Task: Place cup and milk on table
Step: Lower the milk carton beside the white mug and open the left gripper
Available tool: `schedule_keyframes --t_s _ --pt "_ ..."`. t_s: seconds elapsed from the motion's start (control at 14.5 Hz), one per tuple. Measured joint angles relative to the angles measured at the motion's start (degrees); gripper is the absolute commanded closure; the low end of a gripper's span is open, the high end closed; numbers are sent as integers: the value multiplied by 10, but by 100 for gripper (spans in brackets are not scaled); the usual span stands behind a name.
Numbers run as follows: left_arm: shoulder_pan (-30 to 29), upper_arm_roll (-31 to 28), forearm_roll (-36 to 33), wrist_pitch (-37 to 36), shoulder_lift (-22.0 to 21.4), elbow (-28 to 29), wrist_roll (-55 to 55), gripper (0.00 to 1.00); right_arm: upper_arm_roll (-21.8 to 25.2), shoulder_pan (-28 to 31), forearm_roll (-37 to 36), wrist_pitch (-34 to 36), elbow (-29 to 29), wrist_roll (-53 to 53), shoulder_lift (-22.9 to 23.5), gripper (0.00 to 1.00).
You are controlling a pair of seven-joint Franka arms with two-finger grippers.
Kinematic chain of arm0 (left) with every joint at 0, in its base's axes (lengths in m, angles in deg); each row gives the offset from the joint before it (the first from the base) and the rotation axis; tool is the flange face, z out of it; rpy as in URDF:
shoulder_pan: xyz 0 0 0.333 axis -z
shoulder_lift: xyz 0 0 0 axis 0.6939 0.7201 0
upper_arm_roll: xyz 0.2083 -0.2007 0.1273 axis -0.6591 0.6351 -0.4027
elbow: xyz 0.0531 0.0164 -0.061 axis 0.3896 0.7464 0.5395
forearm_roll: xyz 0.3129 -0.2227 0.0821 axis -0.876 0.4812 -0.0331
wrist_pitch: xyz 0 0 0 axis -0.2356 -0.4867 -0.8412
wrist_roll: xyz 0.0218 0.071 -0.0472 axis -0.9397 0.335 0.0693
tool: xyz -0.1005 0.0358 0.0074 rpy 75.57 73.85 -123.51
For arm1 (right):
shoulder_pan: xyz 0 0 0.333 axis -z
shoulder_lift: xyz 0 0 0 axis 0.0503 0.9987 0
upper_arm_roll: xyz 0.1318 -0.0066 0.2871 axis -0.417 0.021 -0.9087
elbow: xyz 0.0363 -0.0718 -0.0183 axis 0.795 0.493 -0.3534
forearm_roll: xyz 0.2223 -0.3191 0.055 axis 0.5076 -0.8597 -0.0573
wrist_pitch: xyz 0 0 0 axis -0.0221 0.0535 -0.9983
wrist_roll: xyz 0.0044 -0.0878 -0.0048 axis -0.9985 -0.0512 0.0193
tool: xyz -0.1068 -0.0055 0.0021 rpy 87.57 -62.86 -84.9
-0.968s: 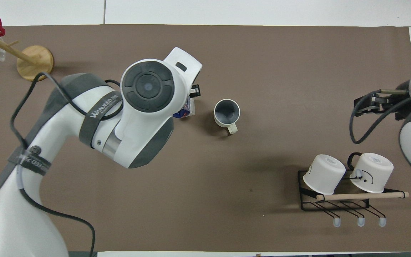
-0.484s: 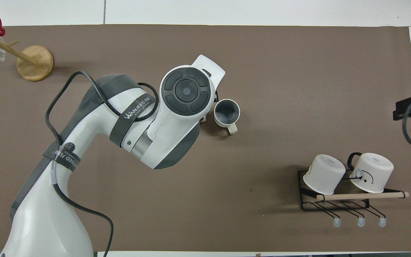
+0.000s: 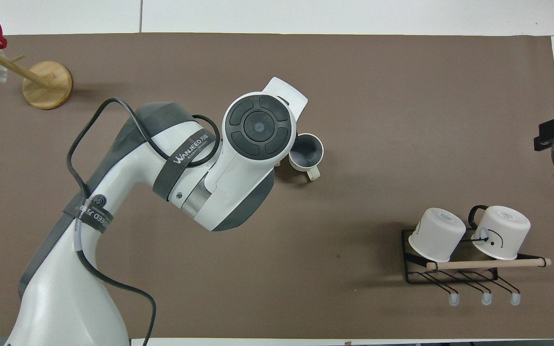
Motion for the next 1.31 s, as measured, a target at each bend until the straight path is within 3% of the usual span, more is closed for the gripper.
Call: schedule_keyframes --t_s 0.41,0.48,0.55,0.69,1.11,1.31 --pt "7 0 0 -2 5 9 -6 100 -3 -8 0 -3 -1 -2 1 0" --pt "8 0 0 -2 6 9 -6 87 -3 -8 0 -3 -1 -8 1 0" --pt "9 0 0 -2 6 9 -6 67 -3 -8 0 -3 -1 -15 1 0" --pt "10 0 0 -2 6 9 -6 0 -3 -8 0 -3 -1 -19 1 0" --pt "10 -1 0 -2 3 8 -7 0 -3 -8 1 -3 0 -19 1 0" --pt "10 -3 0 -3 -19 4 -7 0 -3 -8 1 -3 0 -19 1 0"
